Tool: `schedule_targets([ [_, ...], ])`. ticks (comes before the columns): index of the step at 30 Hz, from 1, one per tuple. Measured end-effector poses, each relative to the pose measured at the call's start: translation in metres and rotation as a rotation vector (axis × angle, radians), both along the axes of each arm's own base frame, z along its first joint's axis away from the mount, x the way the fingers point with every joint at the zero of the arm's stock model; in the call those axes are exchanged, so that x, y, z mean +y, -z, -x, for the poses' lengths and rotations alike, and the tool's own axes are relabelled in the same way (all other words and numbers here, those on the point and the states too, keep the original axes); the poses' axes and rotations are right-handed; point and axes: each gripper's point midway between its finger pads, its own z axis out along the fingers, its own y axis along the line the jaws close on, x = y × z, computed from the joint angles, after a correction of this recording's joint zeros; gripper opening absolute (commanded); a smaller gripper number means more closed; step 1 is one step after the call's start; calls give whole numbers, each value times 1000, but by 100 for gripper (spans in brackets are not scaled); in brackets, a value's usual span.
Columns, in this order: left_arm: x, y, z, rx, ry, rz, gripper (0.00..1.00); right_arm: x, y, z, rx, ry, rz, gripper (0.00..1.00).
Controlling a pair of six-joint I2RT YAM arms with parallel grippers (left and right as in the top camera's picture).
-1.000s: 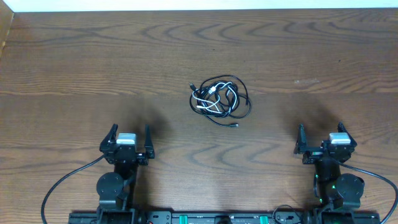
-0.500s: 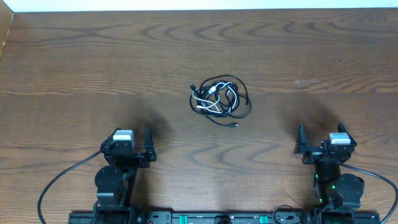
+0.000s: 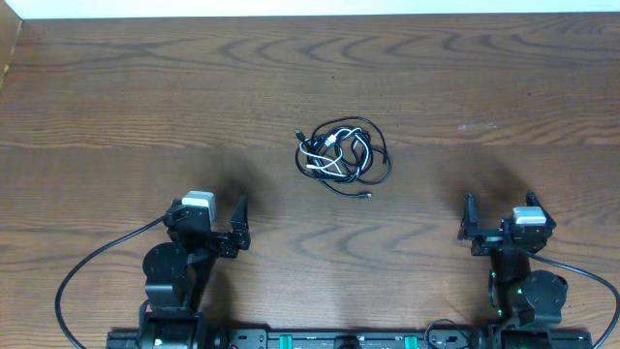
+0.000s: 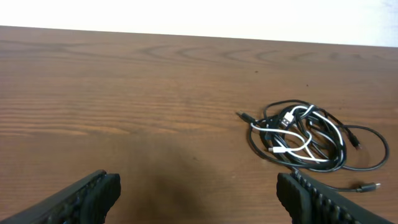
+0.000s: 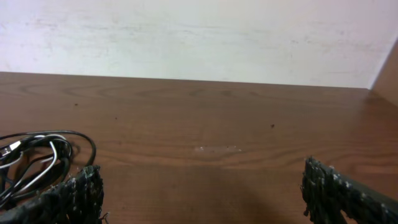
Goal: Untangle cables
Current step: 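Raise the left gripper and tilt it toward the cable bundle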
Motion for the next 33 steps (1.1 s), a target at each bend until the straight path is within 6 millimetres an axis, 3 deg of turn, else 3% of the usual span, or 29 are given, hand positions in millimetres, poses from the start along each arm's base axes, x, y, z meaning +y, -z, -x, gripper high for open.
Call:
schedule_targets([
  [22,-3,0,1,3,15,17,88,0,0,0,0,0,0,99],
  [28,-11,0,3,5,60,35,98,0,0,0,0,0,0,99],
  [33,-15,-1,4,9,74,56,98,0,0,0,0,0,0,99],
])
